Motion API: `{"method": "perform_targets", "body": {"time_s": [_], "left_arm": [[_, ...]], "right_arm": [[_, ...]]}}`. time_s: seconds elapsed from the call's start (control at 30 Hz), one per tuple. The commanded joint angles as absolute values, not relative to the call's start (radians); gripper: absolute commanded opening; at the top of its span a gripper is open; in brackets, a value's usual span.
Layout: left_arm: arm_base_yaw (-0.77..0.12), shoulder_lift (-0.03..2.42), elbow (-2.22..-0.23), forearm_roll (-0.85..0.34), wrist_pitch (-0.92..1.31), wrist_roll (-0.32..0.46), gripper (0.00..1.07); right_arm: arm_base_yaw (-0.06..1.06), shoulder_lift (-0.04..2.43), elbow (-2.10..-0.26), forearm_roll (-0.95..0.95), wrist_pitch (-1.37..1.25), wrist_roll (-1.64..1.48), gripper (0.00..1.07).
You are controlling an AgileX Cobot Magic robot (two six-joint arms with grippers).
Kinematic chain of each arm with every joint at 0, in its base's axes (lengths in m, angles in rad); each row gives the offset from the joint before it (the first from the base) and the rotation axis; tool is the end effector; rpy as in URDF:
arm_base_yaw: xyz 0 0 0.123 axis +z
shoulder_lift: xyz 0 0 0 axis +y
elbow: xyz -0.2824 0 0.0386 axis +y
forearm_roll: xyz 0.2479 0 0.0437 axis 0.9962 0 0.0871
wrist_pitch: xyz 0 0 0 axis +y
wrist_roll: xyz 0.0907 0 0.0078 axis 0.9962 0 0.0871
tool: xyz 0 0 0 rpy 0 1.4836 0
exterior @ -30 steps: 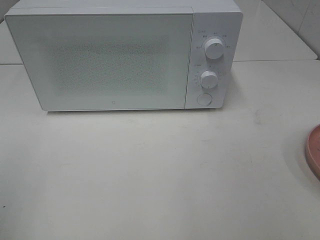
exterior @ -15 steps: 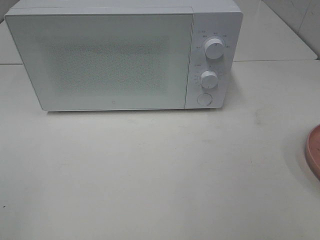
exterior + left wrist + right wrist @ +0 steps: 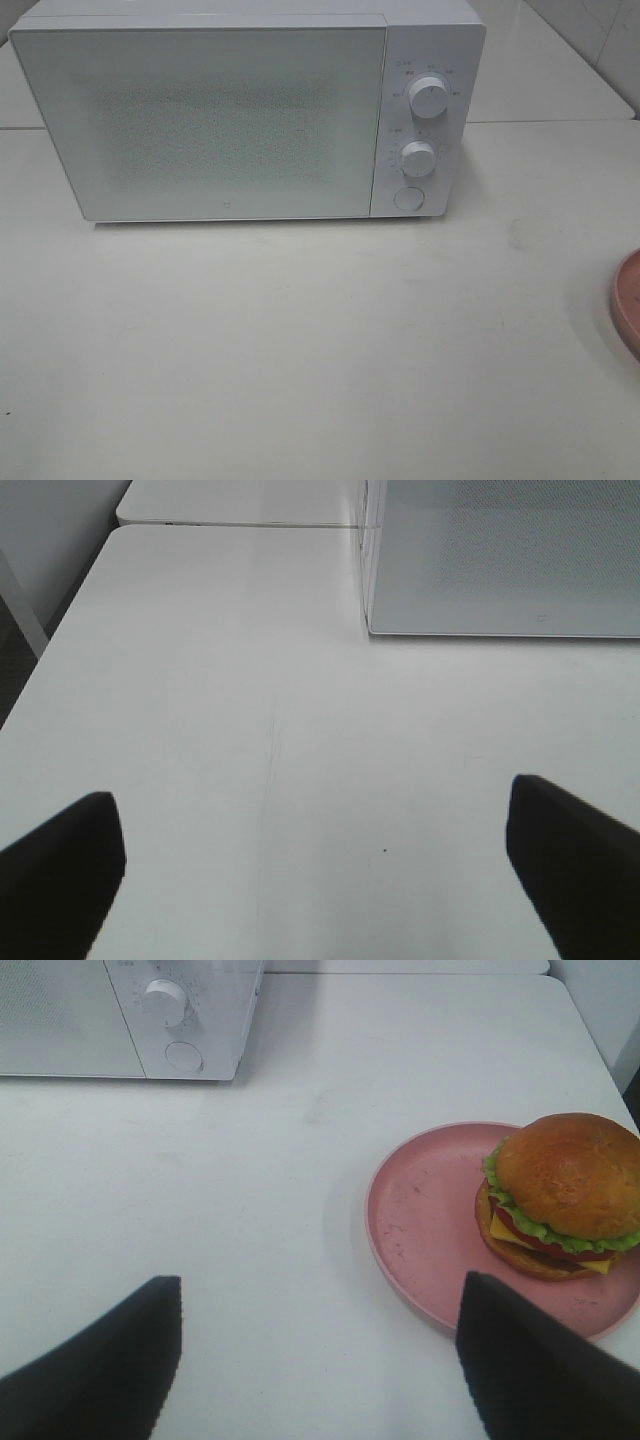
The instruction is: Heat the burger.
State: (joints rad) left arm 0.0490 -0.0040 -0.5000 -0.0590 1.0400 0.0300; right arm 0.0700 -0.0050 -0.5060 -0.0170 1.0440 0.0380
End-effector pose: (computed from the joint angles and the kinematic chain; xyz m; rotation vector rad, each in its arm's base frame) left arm -0.0045 -0.0049 0.2790 -0.0170 2.0182 -0.0202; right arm -0.0055 -0.0017 0.2802 -0.0315 2.0166 0.0484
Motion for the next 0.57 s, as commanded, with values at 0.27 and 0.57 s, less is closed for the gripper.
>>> {"method": "perform_targets", "body": {"time_s": [0.27, 0.57], "left_arm": [[0.051, -0.030, -0.497, -0.060, 1.038, 0.026, 0.98], [0.051, -0.030, -0.497, -0.060, 1.038, 0.026, 0.98]], "right_arm": [[0.065, -0.023, -0.508, -0.016, 1.037, 0.026, 0.73], [0.065, -0.023, -0.508, -0.016, 1.037, 0.026, 0.73]]}}
